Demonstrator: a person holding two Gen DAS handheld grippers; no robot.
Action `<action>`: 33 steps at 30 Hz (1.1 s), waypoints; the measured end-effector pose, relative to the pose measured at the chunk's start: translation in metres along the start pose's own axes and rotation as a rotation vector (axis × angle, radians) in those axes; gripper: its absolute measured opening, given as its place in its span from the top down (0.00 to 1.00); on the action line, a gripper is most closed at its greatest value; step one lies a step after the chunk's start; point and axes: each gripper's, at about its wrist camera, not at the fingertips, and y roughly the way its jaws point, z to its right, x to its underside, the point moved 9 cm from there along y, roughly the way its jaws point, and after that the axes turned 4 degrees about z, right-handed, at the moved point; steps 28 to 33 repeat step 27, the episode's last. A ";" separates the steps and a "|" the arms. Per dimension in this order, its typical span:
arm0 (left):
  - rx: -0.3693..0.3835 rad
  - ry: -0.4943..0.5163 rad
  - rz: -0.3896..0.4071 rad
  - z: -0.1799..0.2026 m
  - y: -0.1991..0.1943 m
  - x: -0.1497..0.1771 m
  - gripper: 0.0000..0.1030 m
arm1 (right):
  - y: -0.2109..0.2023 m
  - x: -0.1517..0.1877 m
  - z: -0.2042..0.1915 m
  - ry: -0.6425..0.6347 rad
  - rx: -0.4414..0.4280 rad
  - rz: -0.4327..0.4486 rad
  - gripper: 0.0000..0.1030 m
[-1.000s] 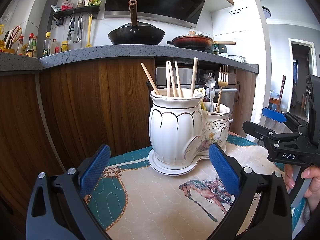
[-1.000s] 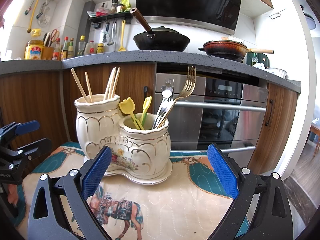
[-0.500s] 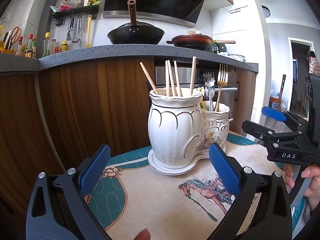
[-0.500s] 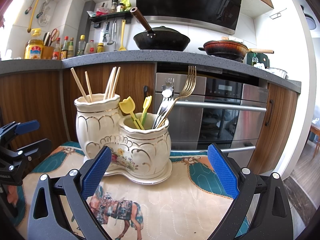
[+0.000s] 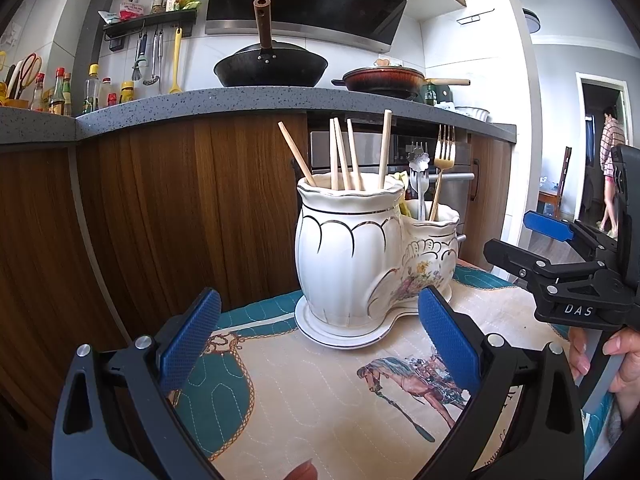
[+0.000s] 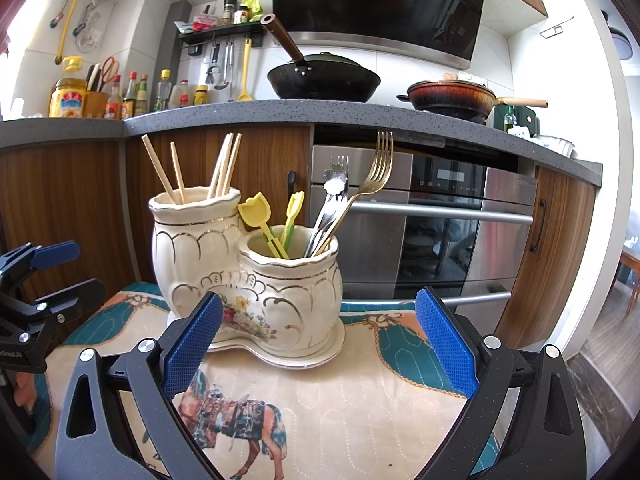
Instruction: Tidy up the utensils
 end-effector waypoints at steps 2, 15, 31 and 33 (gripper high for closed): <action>0.000 -0.001 0.000 0.000 0.000 0.000 0.05 | 0.000 0.000 0.000 0.000 0.000 0.000 0.07; 0.002 -0.001 -0.008 0.000 0.001 0.001 0.05 | 0.000 0.000 0.000 0.000 0.000 0.000 0.06; -0.001 0.014 -0.025 0.004 0.004 0.004 0.05 | 0.000 -0.001 -0.001 -0.001 0.000 -0.001 0.06; -0.001 0.014 -0.025 0.004 0.004 0.004 0.05 | 0.000 -0.001 -0.001 -0.001 0.000 -0.001 0.06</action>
